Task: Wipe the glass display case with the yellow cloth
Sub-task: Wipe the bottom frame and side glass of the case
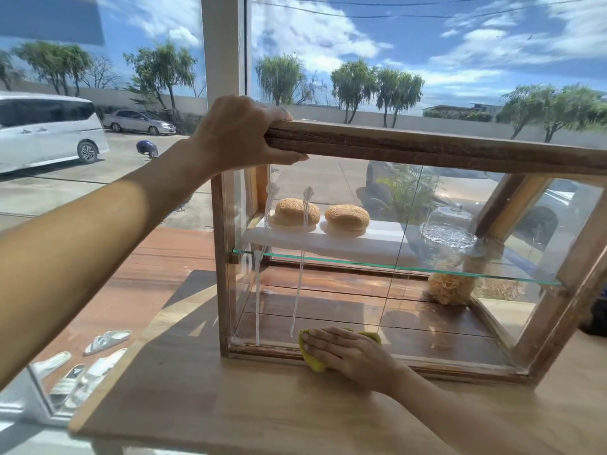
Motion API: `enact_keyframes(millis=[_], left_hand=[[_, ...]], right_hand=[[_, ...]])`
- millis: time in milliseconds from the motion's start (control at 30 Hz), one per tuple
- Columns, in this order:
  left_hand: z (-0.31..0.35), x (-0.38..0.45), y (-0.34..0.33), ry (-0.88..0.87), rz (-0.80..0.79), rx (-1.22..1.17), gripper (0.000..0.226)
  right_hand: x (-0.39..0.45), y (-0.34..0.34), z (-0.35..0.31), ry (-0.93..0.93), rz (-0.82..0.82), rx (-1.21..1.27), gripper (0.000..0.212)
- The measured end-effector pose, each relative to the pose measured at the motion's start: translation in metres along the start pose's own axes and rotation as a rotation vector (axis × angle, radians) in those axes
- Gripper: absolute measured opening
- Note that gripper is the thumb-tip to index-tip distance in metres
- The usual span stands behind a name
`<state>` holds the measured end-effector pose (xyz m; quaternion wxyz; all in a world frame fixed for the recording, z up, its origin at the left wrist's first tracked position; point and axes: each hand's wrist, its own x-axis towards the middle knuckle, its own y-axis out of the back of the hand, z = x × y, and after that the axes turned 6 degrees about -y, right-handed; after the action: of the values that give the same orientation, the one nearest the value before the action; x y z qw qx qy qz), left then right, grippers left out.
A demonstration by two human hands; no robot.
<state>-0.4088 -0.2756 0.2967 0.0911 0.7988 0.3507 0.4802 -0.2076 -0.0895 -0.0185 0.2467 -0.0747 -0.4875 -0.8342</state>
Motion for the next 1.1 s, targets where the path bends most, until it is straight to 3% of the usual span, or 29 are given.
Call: enact_keyframes(millis=[167, 333, 500, 667, 867, 1100], left_hand=[[0.000, -0.002, 0.000, 0.014, 0.022, -0.010, 0.071], [0.002, -0.001, 0.001, 0.011, 0.016, -0.016, 0.073], [0.000, -0.001, -0.001, -0.005, 0.009, -0.031, 0.079], [0.000, -0.001, -0.003, -0.009, 0.029, -0.021, 0.081], [-0.001, -0.001, -0.006, 0.002, 0.024, -0.017, 0.083], [-0.002, -0.001, -0.007, 0.024, 0.016, 0.012, 0.075]], right_hand=[[0.018, 0.059, 0.011, -0.058, 0.309, 0.140, 0.034], [0.054, 0.116, 0.071, -0.214, 0.520, -0.018, 0.036], [0.056, 0.101, 0.075, -0.186, 0.467, -0.098, 0.033], [0.040, 0.069, 0.052, -0.231, 0.406, -0.024, 0.040], [0.009, 0.020, 0.021, -0.144, 0.261, 0.061, 0.047], [-0.011, -0.010, -0.003, -0.084, 0.108, 0.140, 0.042]])
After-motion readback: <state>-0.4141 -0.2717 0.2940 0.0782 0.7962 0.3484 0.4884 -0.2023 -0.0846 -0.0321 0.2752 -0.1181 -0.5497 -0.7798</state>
